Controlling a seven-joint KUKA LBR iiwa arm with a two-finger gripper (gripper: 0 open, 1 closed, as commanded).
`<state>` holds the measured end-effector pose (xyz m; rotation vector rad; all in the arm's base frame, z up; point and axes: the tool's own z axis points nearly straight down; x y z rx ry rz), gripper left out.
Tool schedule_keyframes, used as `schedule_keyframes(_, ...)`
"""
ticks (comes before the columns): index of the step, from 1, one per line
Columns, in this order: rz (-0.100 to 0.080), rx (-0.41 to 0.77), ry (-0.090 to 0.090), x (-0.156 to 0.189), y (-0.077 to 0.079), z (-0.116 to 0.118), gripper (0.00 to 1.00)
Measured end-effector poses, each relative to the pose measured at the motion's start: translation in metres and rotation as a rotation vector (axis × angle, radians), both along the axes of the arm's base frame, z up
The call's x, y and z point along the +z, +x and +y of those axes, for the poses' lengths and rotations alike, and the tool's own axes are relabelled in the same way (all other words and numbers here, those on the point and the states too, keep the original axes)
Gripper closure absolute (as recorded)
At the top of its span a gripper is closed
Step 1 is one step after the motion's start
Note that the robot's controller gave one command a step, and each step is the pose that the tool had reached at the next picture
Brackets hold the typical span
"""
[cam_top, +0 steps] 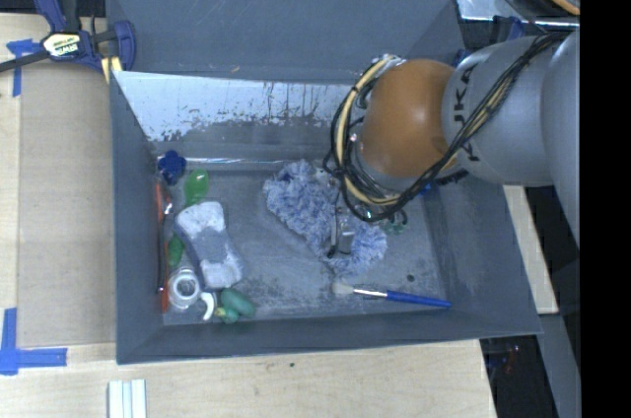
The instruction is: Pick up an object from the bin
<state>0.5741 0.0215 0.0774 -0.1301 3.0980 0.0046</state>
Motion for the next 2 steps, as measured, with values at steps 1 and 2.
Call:
schedule_keyframes(1, -0.001, -0.001, 0.000, 0.0009, 0.0003, 0.0000, 1.00)
schedule_keyframes(2, -0.001, -0.001, 0.000, 0.0009, 0.0003, 0.0000, 1.00)
